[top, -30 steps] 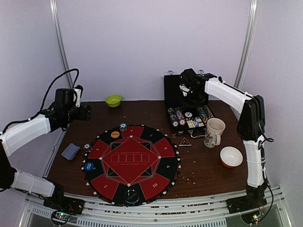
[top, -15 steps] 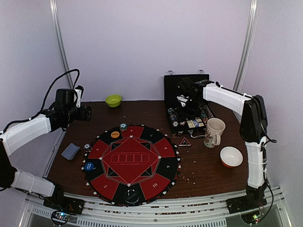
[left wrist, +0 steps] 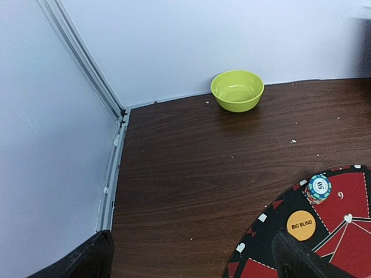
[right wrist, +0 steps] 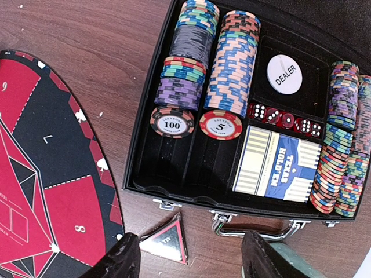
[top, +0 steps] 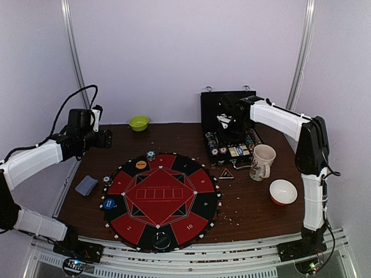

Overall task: Distribute texas hold em gaming equipment
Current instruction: Pick up the face-down deck piles from the corner of the board.

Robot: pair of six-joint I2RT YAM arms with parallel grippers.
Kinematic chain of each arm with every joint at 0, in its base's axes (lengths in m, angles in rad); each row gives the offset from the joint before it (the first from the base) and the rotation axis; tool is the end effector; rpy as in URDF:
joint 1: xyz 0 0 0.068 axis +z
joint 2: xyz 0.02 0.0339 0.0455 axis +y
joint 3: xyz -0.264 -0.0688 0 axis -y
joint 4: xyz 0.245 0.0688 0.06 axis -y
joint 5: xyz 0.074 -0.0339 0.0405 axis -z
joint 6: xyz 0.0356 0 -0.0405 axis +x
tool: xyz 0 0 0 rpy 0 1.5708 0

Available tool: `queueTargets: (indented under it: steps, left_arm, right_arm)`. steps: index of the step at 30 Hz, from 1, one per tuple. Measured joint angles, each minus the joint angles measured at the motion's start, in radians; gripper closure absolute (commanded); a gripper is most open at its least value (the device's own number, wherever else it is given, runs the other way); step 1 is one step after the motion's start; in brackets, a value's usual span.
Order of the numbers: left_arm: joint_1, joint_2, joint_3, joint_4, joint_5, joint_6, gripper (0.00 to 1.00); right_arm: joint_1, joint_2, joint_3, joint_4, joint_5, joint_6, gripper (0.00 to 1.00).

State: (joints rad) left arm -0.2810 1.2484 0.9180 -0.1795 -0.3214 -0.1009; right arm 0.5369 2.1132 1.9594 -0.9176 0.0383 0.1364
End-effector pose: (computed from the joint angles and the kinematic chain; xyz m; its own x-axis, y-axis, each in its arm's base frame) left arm 0.2737 -0.0673 0.2886 -0.4664 0.0351 -0.8839 -0.0490 0.9966 0.0655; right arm 0.3960 0.2341 0.2652 -0.8147 -0.3268 -0.4790 -0.3882 0.9210 0.0318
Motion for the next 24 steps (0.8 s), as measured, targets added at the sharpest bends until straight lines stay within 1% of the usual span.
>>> queueTargets:
  steps: [4,6,11,14,16,18,21,24]
  left_arm:
    - [0.016,0.006,0.0,-0.001,0.008,-0.003,0.02]
    - [0.03,0.015,0.004,-0.018,0.012,-0.03,0.02]
    - [0.106,0.084,0.083,-0.235,0.065,-0.13,0.02]
    - [0.177,0.093,0.128,-0.373,0.115,-0.124,0.02]
    - [0.21,0.108,0.195,-0.467,0.134,-0.057,0.02]
    - [0.215,0.121,0.265,-0.531,0.137,0.018,0.02]
    - [0.207,0.138,0.384,-0.616,0.139,0.173,0.02]
    - [0.206,0.138,0.433,-0.69,0.127,0.344,0.02]
  right_arm:
    - [0.001,0.0,0.0,-0.003,-0.001,0.0,0.39]
    - [0.005,0.0,0.002,-0.012,-0.001,-0.002,0.38]
    - [0.02,-0.031,0.001,-0.017,-0.003,-0.015,0.38]
    - [0.027,-0.084,-0.022,0.0,-0.013,-0.039,0.37]
    - [0.031,-0.128,-0.049,0.027,-0.026,-0.064,0.37]
    - [0.032,-0.159,-0.078,0.057,-0.039,-0.091,0.36]
    - [0.032,-0.188,-0.129,0.114,-0.071,-0.143,0.36]
    - [0.032,-0.187,-0.155,0.141,-0.108,-0.183,0.36]
